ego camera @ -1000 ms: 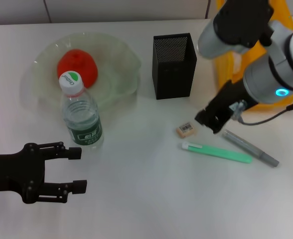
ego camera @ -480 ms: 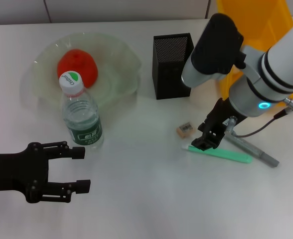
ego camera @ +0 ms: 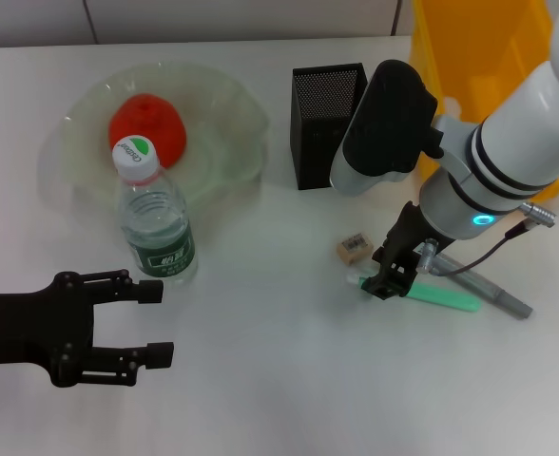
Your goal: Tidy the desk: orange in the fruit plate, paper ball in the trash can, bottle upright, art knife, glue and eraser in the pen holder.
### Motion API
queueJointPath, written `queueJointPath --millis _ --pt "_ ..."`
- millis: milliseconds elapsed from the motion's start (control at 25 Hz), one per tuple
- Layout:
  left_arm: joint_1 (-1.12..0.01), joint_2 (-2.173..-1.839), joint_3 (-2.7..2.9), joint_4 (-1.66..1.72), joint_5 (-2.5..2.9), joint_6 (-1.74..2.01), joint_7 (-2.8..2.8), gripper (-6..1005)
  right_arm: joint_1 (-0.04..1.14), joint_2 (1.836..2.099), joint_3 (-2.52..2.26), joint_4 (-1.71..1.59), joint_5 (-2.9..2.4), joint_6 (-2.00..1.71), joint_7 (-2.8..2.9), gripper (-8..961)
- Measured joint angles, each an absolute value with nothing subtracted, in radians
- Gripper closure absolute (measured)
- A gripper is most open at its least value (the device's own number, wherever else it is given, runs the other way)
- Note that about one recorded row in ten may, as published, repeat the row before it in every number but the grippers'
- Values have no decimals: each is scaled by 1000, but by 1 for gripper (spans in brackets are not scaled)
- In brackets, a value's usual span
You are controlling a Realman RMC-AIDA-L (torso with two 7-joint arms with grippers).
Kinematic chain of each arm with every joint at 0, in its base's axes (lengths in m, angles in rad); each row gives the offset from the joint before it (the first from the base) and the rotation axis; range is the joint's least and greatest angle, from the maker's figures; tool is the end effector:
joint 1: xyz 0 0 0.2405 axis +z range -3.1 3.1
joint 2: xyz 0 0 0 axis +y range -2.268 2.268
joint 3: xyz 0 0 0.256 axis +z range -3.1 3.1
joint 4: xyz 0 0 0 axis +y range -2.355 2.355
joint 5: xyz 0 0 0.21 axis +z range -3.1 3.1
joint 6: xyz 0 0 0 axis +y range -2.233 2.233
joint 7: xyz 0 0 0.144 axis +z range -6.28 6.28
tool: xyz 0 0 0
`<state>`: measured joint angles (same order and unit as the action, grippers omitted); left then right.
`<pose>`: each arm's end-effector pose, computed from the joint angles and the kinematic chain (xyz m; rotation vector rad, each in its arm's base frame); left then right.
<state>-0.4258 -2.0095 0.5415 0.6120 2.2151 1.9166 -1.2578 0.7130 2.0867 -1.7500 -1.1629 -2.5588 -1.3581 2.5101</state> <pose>-0.3015 0.2534 0.0255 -2.9482 -0.6455 -0.7579 0.1591 0.3458 -0.0793 -2.7701 0.4941 -0.7187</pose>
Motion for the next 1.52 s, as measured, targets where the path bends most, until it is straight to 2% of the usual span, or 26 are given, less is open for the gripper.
queueJointPath --millis 200,680,800,920,1080,1120,1240,1400,1520 --pt "-426 -2009 541 612 2215 1914 -1259 164 733 2089 -1751 -1115 -2559 -1341 2509 563" --pt "-428 -2009 542 612 2215 1913 -1259 164 726 2089 -1745 -1133 -2555 -1348 2503 757" --pt "-425 -2009 541 612 2215 1913 -1260 164 688 2086 -1717 -1230 -2549 -1382 2502 776" --pt "-420 -2008 540 612 2215 1914 -1260 164 554 2085 -1556 -1516 -2423 -1430 2462 768" --pt "-419 -2008 540 612 2215 1915 -1260 164 461 2085 -1364 -1598 -2148 -1383 2369 757" --pt "-419 -2009 540 612 2215 1918 -1260 164 431 2083 -1245 -1554 -1881 -1329 2267 754" --pt "-419 -2011 540 611 2214 1919 -1260 164 440 2081 -1154 -1425 -1683 -1309 2138 746" --pt "-419 -2016 540 610 2214 1920 -1257 164 520 2081 -1032 -995 -1412 -1301 1787 736" --pt "-419 -2018 540 610 2214 1923 -1254 164 605 2083 -996 -602 -1192 -1272 1310 728"
